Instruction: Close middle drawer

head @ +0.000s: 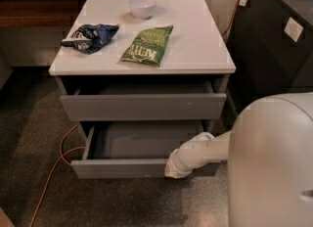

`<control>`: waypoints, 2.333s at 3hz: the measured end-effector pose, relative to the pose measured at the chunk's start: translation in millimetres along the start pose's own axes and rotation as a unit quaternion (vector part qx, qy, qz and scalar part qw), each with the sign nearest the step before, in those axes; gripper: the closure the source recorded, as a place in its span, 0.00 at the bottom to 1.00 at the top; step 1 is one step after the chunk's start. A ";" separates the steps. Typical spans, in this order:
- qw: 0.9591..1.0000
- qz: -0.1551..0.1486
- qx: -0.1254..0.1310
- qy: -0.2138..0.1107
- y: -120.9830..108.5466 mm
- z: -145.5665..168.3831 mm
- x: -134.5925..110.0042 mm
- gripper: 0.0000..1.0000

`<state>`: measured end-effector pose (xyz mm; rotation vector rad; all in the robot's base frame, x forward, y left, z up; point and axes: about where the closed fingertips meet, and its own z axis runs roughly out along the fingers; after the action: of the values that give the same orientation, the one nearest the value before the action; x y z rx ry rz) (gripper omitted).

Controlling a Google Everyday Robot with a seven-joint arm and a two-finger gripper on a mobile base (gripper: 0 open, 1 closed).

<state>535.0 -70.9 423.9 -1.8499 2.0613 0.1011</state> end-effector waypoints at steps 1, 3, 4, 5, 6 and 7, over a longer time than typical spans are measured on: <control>1.000 -0.003 0.018 -0.001 -23.9 5.6 -5.7 1.00; 0.998 -0.013 0.053 -0.009 -73.7 16.0 -16.2 1.00; 0.997 -0.014 0.069 -0.013 -96.1 18.7 -20.4 1.00; 0.997 -0.015 0.079 -0.016 -111.4 21.2 -24.9 1.00; 0.996 -0.012 0.091 -0.021 -126.7 21.9 -26.0 1.00; 0.995 -0.009 0.093 -0.024 -127.3 23.1 -24.7 1.00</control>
Offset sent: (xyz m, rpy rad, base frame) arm 0.0926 0.0137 0.0065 0.0071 -0.1346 -0.0008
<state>665.7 -58.1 434.3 -1.7369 1.9489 -0.0480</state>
